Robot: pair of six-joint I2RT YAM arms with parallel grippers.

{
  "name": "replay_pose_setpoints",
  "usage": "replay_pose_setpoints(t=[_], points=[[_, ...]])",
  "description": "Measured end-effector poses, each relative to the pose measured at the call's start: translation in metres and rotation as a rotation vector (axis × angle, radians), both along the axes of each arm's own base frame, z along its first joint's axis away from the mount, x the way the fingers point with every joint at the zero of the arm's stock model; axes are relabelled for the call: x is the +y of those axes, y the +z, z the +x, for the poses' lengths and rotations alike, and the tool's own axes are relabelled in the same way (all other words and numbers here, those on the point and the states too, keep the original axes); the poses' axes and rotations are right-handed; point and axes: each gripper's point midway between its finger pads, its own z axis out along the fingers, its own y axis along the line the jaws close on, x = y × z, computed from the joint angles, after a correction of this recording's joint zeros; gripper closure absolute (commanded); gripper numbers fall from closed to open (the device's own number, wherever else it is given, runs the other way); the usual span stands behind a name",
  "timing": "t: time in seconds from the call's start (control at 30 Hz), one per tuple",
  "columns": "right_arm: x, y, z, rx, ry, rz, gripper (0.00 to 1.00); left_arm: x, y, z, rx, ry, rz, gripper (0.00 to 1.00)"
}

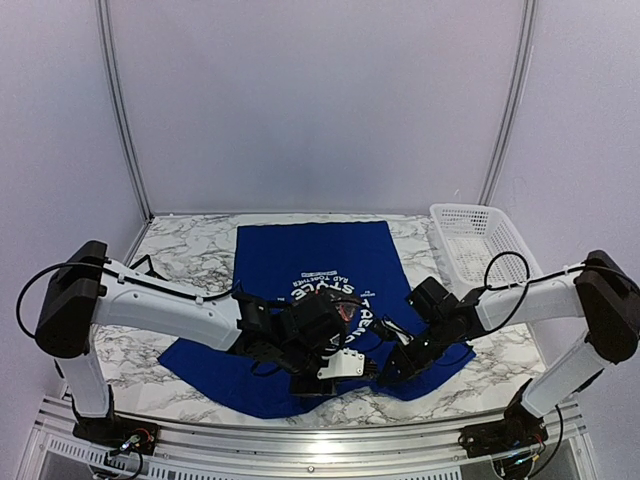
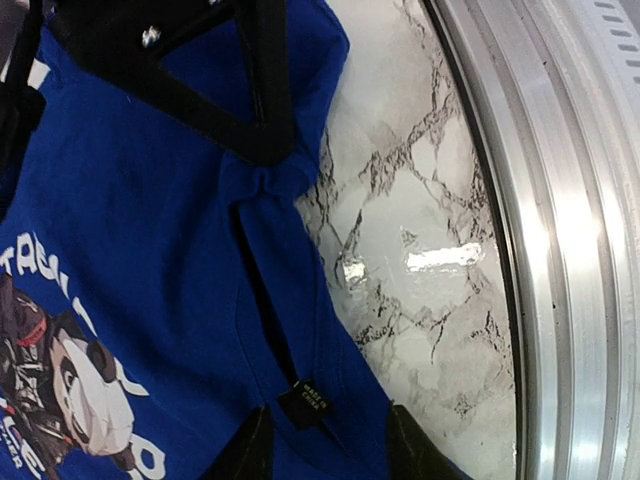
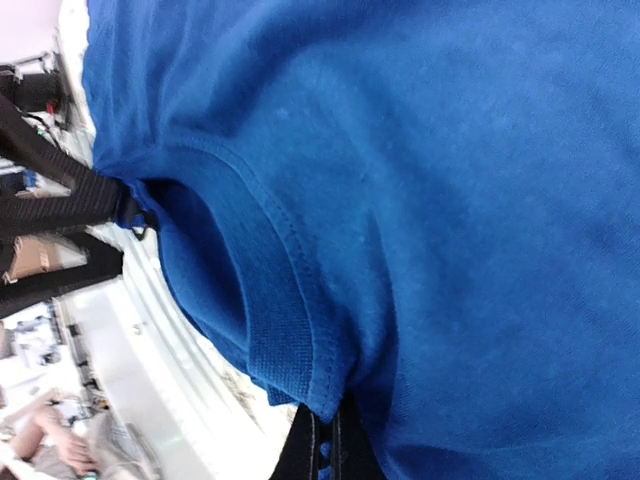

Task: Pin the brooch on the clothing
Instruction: Smooth out the flattened clothing at the center of the board.

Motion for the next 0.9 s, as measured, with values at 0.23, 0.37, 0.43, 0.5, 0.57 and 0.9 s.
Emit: replay_pose_setpoints(t=[0.23,0.37,0.43,0.5,0.57,0.9], points=[[0.004,0.009,0.002,0.109,0.007,0.069,1.0,-0.014,0.014,-0.001,-0.024,-0.007,-0.063,0.57],[0.002,0.01,-0.01,0.16,0.041,0.08,1.0,-0.021,0.012,0.003,-0.027,0.009,-0.078,0.66],[0.001,0.012,-0.015,0.181,0.057,0.089,1.0,-0.024,0.01,0.003,-0.024,0.011,-0.084,0.69],[0.0,0.014,-0.02,0.199,0.07,0.095,1.0,-0.025,0.008,0.001,-0.006,0.009,-0.085,0.71],[0.001,0.017,-0.027,0.212,0.09,0.104,1.0,-0.026,0.007,-0.004,0.023,0.001,-0.091,0.74],[0.004,0.022,-0.071,0.281,0.21,0.084,1.0,-0.021,-0.001,-0.029,0.17,-0.031,-0.096,1.0]])
